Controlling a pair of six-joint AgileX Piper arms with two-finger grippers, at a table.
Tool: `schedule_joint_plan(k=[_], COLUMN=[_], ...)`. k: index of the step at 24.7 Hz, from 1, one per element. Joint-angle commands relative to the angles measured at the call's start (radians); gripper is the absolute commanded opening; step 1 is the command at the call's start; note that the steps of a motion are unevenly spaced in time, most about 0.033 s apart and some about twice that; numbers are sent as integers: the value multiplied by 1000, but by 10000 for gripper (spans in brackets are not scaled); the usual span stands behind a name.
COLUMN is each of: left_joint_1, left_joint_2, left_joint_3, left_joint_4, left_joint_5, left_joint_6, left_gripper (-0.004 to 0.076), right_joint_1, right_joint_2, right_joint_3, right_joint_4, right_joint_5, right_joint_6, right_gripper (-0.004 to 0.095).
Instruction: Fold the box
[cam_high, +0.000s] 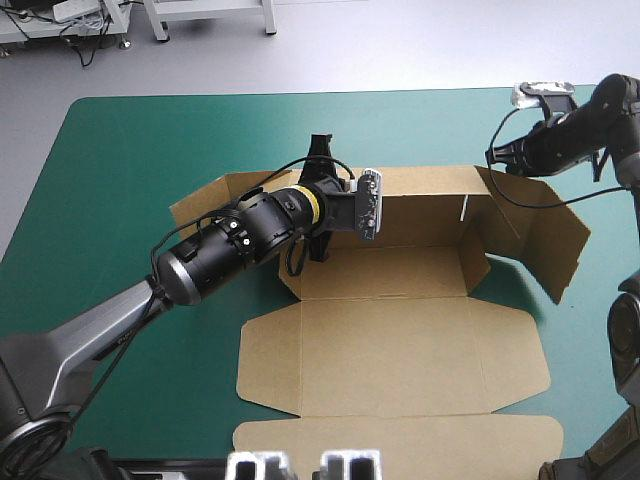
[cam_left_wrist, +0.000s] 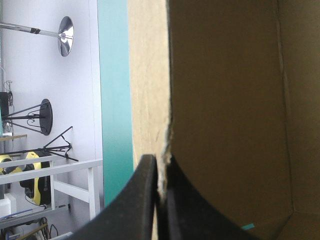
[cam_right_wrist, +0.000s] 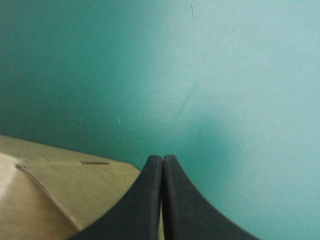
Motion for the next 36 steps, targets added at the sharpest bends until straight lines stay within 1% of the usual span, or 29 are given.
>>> schedule_joint_plan(k=[1, 5, 7, 13, 14, 15, 16, 18, 21, 23, 24, 25, 27, 28, 32, 33, 36], left_joint_1=[-12, -12, -12, -12, -12, -12, -12, -12, -12, -12, -12, -12, -12, -12, -12, -12, -12], left_joint_2=[-34, -34, -34, -34, -34, -34, -34, -34, -34, -34, -34, -34, -34, -34, -34, -34, -34], left_joint_3=[-19, -19, -19, -19, -19, -19, -19, -19, -19, -19, -19, -19, -19, -19, -19, -19, -19], left_joint_4=[-26, -24, -24, -38, -43, -43, -43, -43, -43, -43, -43, -43, -43, -43, -43, -43, -43], left_joint_5=[-32, -32, -34, -48, -48, -48, -48, -36, -24, -24, -24, -24, -24, -24, -24, -22, -13], left_joint_6=[-36, -36, -36, -38, -38, -39, -39, -39, -37, -35, -35, -35, -35, -35, -37, -39, -39], left_gripper=[-9, -9, -9, -9, -9, -9, -9, -9, -9, -9, -9, -9, -9, -9, -9, -9, -9], right_joint_1=[-52, -113, -136, -144, -144, -144, -144, -144, -144, -144, -144, -144, -144, -144, -144, -144, -144], right_joint_2=[-94, -154, -186, -210, -210, -210, -212, -222, -276, -341, -381, -401, -453, -478, -512, -513, -513], right_joint_3=[58, 122, 168, 296, 319, 360, 392, 430, 499, 580, 637, 668, 768, 831, 931, 937, 937], right_joint_4=[43, 121, 158, 224, 247, 300, 372, 433, 461, 468, 484, 500, 570, 625, 756, 766, 766], right_joint_5=[25, 25, 25, 8, -11, -43, -46, -47, -69, -128, -175, -206, -318, -377, -435, -433, -433], right_joint_6=[-55, -101, -147, -253, -270, -296, -343, -396, -458, -497, -552, -576, -655, -734, -891, -917, -926], right_gripper=[-19, -18, -19, -18, -18, -18, -18, -17, -17, -17, -17, -17, -17, -17, -17, -17, -17])
